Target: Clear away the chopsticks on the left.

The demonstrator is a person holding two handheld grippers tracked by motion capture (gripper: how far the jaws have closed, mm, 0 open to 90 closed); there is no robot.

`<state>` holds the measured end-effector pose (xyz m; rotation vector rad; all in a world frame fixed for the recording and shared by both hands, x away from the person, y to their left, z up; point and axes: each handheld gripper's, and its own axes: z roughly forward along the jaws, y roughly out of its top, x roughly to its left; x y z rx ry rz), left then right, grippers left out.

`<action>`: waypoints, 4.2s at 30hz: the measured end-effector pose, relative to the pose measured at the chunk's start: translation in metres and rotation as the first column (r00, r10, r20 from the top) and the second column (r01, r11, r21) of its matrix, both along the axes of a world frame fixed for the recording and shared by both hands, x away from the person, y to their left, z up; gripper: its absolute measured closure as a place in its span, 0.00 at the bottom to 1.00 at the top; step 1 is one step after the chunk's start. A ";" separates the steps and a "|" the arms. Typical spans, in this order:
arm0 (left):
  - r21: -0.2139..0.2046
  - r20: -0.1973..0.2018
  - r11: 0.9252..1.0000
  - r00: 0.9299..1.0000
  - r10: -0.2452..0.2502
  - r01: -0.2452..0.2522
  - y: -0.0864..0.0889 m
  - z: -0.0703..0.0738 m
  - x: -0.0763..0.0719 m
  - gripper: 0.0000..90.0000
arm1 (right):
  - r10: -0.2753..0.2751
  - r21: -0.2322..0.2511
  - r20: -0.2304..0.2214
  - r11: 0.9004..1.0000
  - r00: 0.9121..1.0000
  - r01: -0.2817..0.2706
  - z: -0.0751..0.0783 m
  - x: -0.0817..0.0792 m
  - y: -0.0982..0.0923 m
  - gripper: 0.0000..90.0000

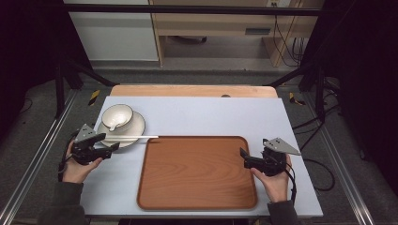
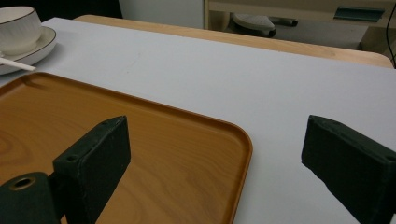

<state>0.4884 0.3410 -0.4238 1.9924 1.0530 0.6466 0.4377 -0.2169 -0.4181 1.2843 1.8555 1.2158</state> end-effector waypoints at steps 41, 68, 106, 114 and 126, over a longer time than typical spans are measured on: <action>0.091 -0.066 0.996 0.998 -0.001 0.007 -0.003 -0.026 0.034 0.64 | 0.003 -0.011 -0.008 1.000 1.000 -0.003 -0.002 0.001 0.000 0.09; 0.079 -0.135 0.996 0.990 -0.038 0.049 -0.013 -0.023 0.026 0.91 | 0.003 -0.006 -0.015 1.000 1.000 -0.003 -0.003 0.001 0.000 0.09; -0.024 -0.126 1.000 0.992 0.012 -0.015 -0.032 -0.014 0.028 0.94 | 0.009 0.001 -0.013 1.000 1.000 -0.009 -0.002 0.001 -0.001 0.09; -0.051 -0.084 0.998 0.996 0.019 -0.023 -0.041 0.002 0.009 0.94 | 0.008 0.014 -0.004 1.000 1.000 -0.008 0.000 -0.001 -0.003 0.09; -0.094 -0.021 0.995 0.999 0.044 -0.046 -0.073 0.019 -0.028 0.94 | 0.005 0.015 0.003 1.000 1.000 -0.005 0.001 -0.002 -0.005 0.08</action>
